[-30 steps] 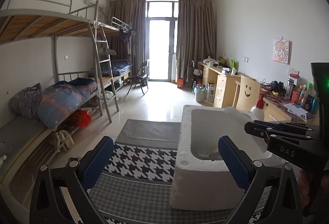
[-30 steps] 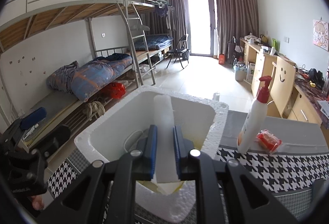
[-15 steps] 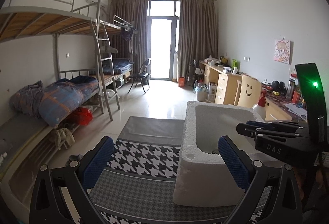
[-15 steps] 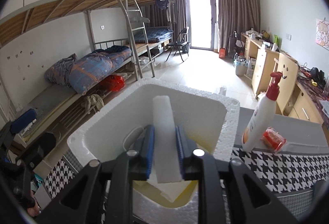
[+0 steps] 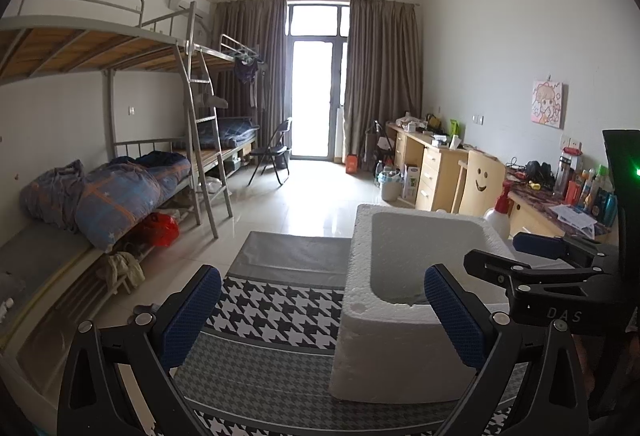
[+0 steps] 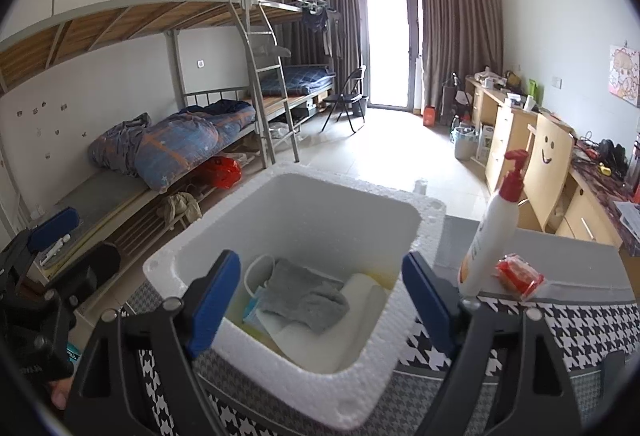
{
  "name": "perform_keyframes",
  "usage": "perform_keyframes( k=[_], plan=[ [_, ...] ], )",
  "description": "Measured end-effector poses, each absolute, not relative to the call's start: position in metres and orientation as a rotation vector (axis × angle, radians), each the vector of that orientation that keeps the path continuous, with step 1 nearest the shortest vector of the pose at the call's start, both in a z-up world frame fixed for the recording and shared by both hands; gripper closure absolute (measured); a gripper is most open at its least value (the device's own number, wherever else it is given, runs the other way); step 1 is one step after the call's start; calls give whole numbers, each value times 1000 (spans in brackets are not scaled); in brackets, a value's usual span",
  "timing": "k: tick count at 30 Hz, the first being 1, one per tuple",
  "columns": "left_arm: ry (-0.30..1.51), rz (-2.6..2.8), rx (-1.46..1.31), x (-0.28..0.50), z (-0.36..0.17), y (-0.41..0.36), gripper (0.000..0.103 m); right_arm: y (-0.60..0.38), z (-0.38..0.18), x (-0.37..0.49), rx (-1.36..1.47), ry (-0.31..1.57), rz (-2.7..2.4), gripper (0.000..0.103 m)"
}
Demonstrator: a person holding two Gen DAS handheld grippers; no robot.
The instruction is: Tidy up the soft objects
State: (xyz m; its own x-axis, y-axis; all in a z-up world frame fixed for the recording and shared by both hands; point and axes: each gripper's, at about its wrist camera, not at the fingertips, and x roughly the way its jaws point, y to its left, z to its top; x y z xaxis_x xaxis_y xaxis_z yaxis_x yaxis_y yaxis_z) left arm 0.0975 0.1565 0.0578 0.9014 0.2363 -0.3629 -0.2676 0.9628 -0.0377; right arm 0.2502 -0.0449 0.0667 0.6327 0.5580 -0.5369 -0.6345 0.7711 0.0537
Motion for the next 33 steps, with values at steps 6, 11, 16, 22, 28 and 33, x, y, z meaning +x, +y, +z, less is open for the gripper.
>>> perform_keyframes(
  k=[6,11,16,22,28,33],
  plan=[
    [360,250,-77,90,62,145,1,-59,74,238,-132,536,684,16],
    [340,237,-76,82,66,138,1,-71,79,226,-113,505,667,13],
    [332,217,-67,76,70,131,1,-87,85,215,-72,479,659,0],
    [321,196,-69,70,73,122,1,-99,90,197,-90,398,607,0],
    [302,179,-65,58,77,111,1,-112,94,186,-76,382,610,0],
    [280,167,-61,46,82,103,1,-125,96,173,-62,359,617,0]
  ],
)
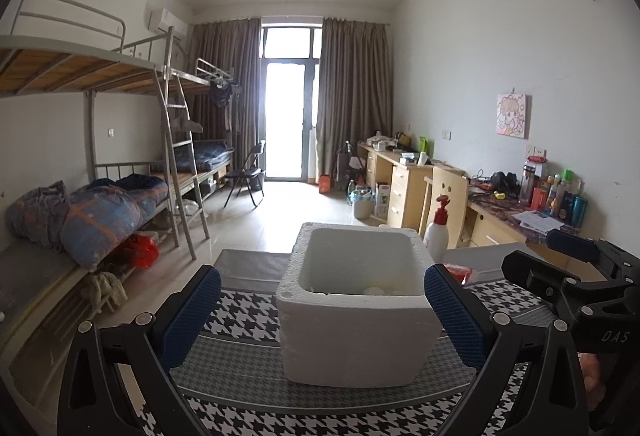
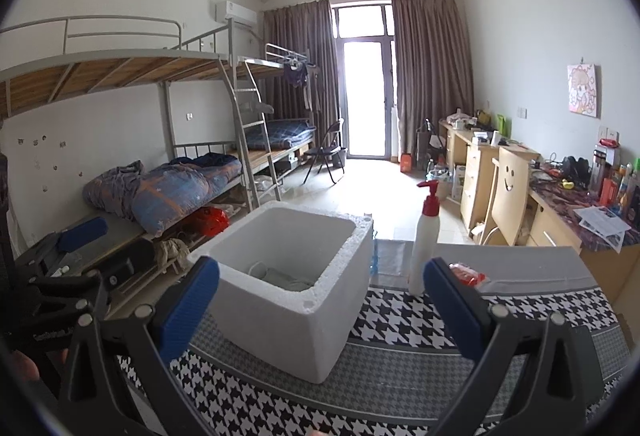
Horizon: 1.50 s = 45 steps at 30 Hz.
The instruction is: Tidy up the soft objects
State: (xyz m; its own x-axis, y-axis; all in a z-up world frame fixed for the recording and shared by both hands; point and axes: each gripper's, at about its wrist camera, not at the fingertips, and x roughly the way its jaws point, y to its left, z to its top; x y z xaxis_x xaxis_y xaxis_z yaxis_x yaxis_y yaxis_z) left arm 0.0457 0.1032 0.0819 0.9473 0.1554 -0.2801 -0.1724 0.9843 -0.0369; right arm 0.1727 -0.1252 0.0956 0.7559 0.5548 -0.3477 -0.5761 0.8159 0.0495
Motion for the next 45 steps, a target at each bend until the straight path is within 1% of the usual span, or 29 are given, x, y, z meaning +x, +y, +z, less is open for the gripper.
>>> perform_keyframes(
  k=[16,31,45],
  plan=[
    [226,163,-31,14,79,75,1,-153,88,144,-35,333,578,0],
    [188,162,-26,-10,55,65,1,-177,67,104,-5,226,567,0],
    [161,177,-43,-21,38,66,1,-184,42,95,-32,210,498,0]
  ],
)
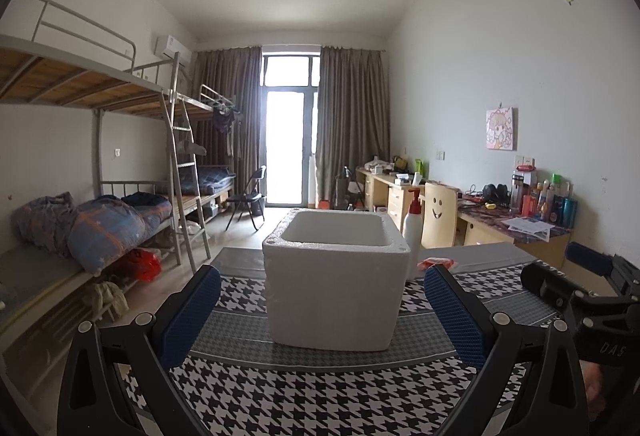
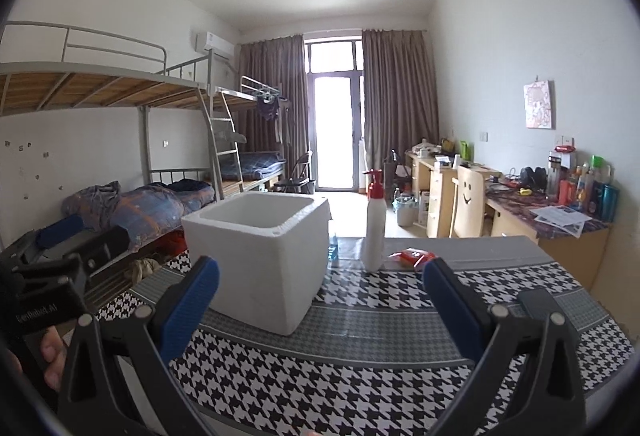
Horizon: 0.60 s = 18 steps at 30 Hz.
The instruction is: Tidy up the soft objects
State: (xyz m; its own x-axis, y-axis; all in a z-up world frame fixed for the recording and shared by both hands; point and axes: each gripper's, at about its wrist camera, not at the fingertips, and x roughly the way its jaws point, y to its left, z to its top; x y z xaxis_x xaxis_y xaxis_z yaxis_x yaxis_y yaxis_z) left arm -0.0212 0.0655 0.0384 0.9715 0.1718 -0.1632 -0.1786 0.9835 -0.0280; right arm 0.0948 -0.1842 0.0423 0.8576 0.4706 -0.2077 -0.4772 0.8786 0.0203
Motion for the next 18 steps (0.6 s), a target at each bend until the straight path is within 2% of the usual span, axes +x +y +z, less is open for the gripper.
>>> perform_keyframes(
  k=[18],
  plan=[
    [201,177,-52,-23,23,66,1,-191,27,96,-5,256,500,0]
  ],
)
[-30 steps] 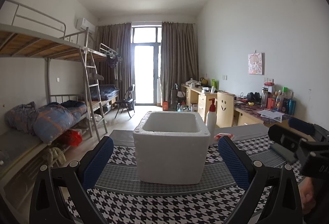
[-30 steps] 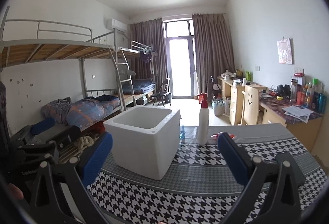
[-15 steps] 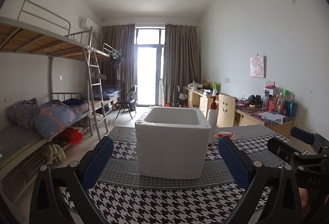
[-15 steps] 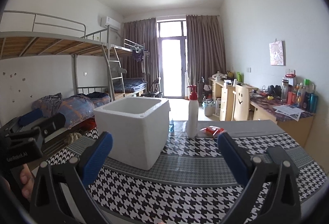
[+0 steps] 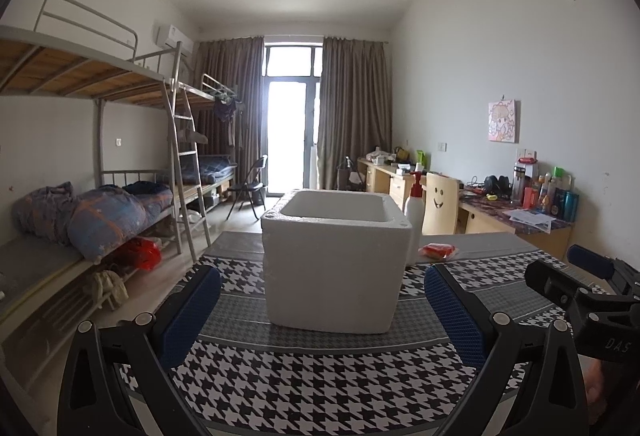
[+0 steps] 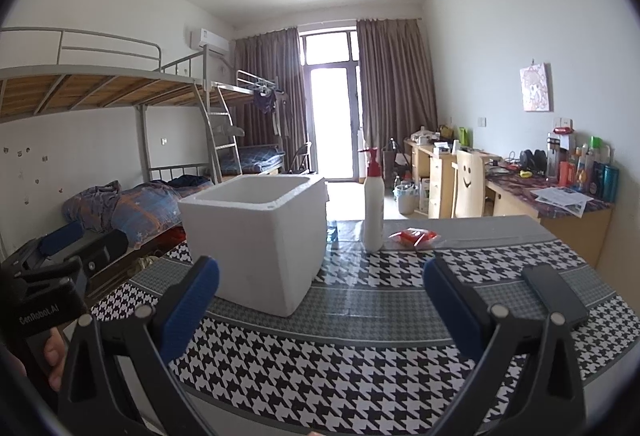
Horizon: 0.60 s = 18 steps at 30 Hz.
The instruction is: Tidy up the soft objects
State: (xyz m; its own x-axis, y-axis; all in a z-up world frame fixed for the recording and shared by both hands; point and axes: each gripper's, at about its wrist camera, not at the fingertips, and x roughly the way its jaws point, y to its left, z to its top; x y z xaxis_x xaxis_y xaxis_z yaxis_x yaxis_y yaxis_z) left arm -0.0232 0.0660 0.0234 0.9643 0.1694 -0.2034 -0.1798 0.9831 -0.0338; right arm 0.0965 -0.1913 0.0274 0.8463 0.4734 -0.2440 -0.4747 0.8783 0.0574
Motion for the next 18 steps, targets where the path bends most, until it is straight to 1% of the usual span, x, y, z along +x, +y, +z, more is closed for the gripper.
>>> perform_keyframes(
  k=[18],
  plan=[
    [219,170,-42,-25,25,63,1,-196,30,87,-10,256,495,0]
  ],
)
